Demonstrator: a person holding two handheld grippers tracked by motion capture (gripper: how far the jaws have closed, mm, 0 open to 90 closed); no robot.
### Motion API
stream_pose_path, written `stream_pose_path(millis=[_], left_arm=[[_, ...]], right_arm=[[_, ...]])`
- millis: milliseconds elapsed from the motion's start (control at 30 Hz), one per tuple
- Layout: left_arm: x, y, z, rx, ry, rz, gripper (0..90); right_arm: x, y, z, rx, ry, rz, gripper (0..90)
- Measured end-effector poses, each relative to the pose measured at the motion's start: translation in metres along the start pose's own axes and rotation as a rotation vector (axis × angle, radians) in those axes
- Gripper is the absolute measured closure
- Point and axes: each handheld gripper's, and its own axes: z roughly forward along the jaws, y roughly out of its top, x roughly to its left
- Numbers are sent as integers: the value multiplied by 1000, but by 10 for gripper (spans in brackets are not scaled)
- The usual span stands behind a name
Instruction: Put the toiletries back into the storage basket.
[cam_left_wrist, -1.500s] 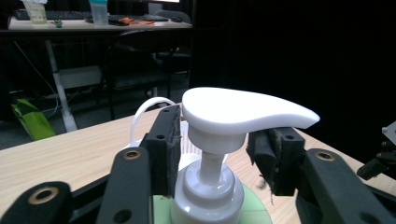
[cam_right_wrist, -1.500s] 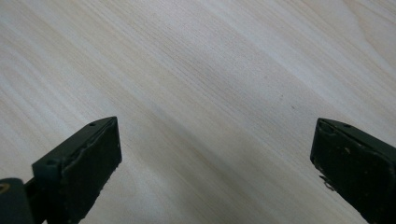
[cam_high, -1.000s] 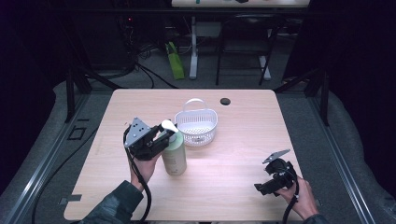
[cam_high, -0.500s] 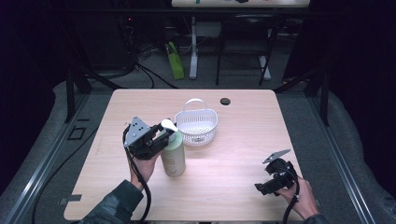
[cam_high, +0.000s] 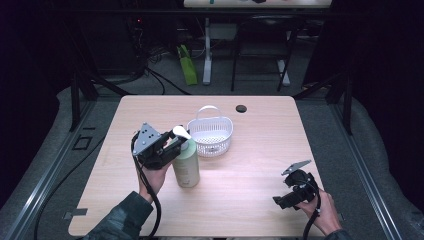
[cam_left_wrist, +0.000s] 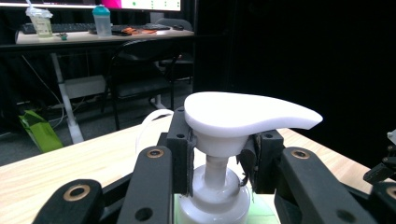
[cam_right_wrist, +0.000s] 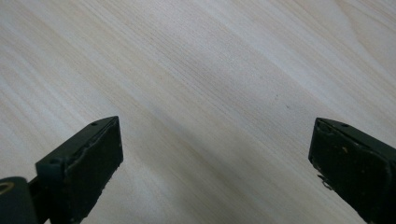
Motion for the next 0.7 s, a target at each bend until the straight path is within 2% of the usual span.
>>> stream_pose_path(millis=[267,467,700], left_arm=[[1,6,1,4,-2,5,675],[4,11,2,3,0,4,675],[4,20,2,5,2,21,675]], right_arm=[[0,0,1,2,4,10,27],[-2,-1,1,5,3,0,27],[-1,-1,0,4,2,-2,27]])
